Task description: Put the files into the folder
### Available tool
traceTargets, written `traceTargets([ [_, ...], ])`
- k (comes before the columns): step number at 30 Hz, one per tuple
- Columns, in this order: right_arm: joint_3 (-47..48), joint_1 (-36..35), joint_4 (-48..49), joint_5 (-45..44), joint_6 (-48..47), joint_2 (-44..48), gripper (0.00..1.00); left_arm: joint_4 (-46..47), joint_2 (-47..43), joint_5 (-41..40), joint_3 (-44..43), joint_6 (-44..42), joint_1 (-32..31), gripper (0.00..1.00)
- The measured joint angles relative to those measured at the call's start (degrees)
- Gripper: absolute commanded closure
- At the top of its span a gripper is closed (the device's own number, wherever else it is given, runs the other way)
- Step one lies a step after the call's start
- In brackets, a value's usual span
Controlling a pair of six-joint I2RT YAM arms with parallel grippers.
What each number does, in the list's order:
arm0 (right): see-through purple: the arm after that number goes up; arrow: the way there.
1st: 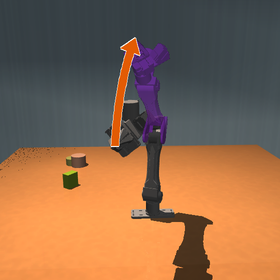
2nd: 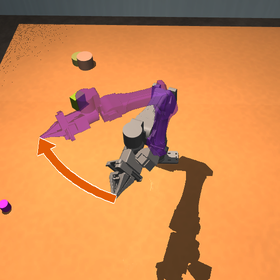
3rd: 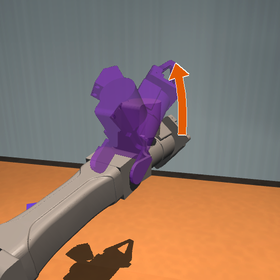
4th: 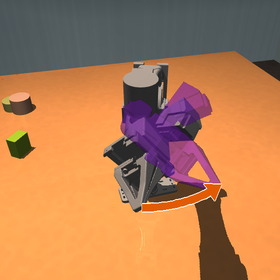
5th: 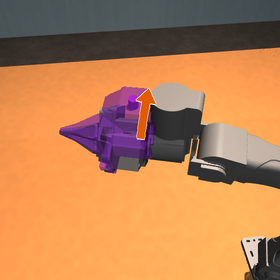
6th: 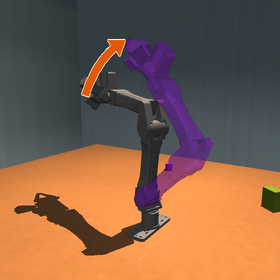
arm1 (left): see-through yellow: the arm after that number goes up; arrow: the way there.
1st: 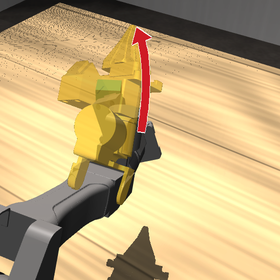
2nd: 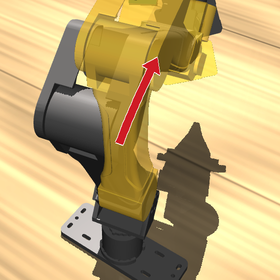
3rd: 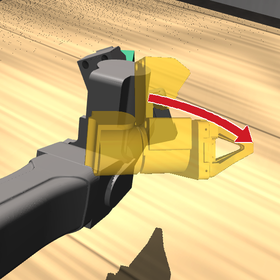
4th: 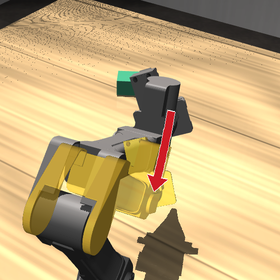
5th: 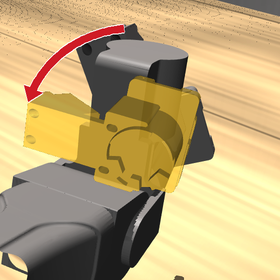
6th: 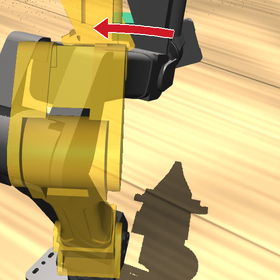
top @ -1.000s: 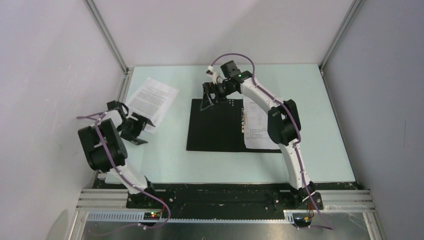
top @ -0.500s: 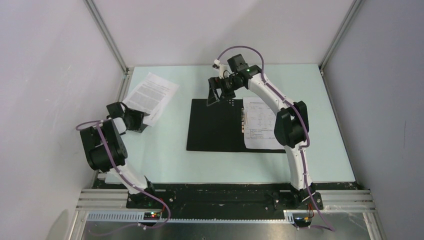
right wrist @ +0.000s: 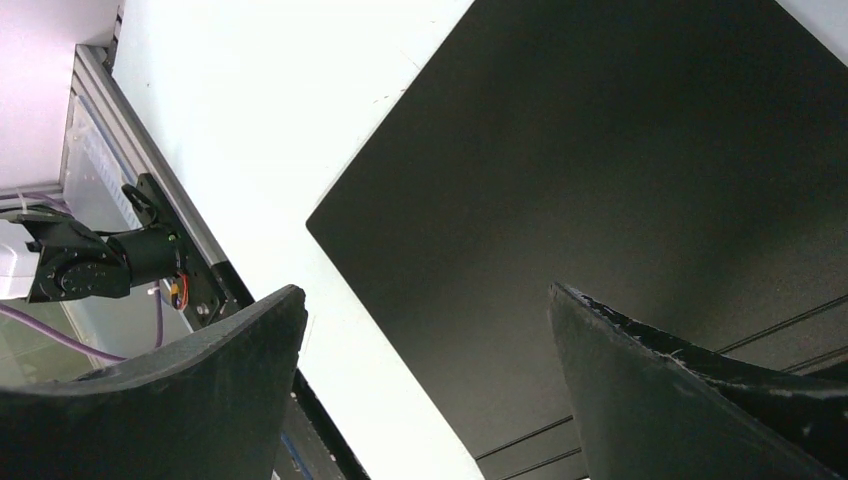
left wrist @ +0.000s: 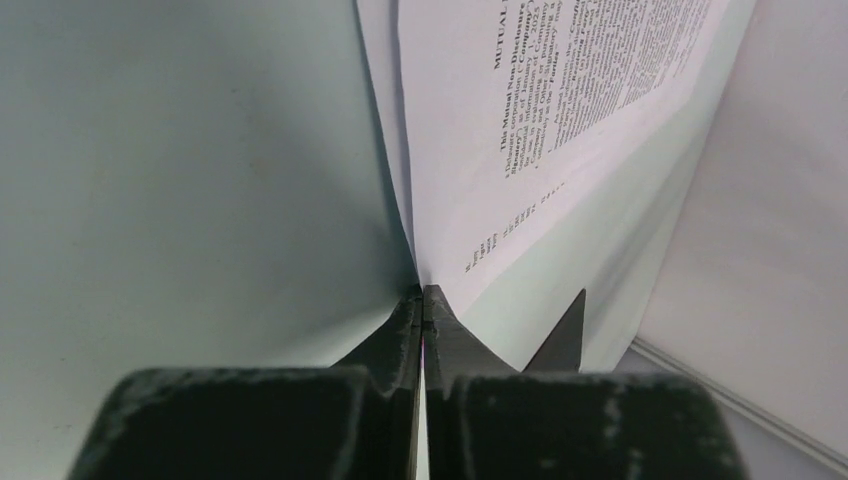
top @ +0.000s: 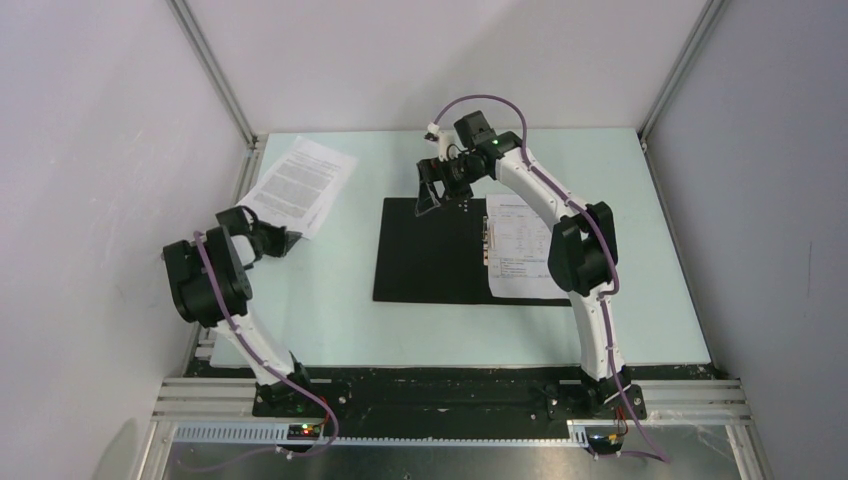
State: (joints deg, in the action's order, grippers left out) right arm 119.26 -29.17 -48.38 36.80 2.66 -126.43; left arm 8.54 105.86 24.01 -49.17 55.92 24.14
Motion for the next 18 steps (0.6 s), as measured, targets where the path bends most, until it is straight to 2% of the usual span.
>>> traceTargets([
  [8, 0.37, 0.17, -0.22, 0.39, -1.2, -0.02, 0.07, -1.33, -2.82, 5.88, 4.0, -4.76, 0.11, 1.0],
  [14, 2.91, 0.48, 0.04, 2.69, -1.33, -1.46, 0.06, -13.53, -9.55, 12.13, 8.2, -13.18, 0.17, 1.0],
  [18, 6.51, 0.98, 0.66, 5.44, -0.39, -4.85, 0.06, -23.58, -13.11, 18.29, 7.04, -19.76, 0.74, 1.0],
])
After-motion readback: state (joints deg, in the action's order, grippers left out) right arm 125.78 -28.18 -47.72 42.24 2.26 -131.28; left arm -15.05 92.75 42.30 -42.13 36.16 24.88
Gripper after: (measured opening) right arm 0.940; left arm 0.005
